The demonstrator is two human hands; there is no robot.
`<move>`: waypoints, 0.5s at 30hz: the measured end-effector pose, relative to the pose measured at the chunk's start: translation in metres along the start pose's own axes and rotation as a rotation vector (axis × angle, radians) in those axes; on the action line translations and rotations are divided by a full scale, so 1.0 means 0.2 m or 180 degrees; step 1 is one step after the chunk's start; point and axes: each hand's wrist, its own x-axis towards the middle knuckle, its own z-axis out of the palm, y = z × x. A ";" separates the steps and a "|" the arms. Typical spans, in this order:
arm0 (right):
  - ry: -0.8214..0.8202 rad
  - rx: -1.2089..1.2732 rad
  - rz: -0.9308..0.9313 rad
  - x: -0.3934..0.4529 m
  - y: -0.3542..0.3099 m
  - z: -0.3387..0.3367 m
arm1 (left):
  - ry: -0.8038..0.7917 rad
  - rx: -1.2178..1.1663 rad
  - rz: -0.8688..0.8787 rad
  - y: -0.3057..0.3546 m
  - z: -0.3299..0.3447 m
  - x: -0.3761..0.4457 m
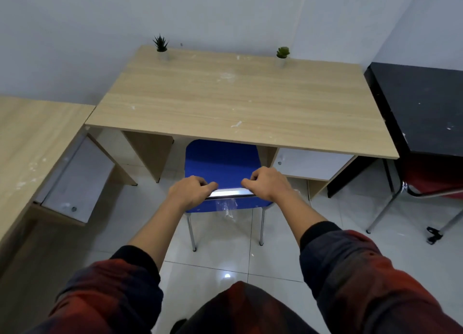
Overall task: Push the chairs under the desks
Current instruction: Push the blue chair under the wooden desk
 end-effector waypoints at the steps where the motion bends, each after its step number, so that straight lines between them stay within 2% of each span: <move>1: -0.0011 0.0009 -0.0040 0.00 0.01 -0.01 | -0.0001 0.0029 -0.0030 0.02 0.00 0.00; 8: -0.0196 -0.0086 -0.0346 -0.03 0.05 -0.02 | 0.0270 -0.0001 -0.0277 0.06 0.09 -0.14; 12: -0.0111 -0.0220 -0.0419 -0.07 0.06 0.02 | 0.0615 -0.0160 -0.0480 0.05 0.15 -0.23; 15: -0.0119 -0.0219 -0.0450 -0.06 0.06 0.02 | 0.0675 -0.0306 -0.0572 0.06 0.16 -0.23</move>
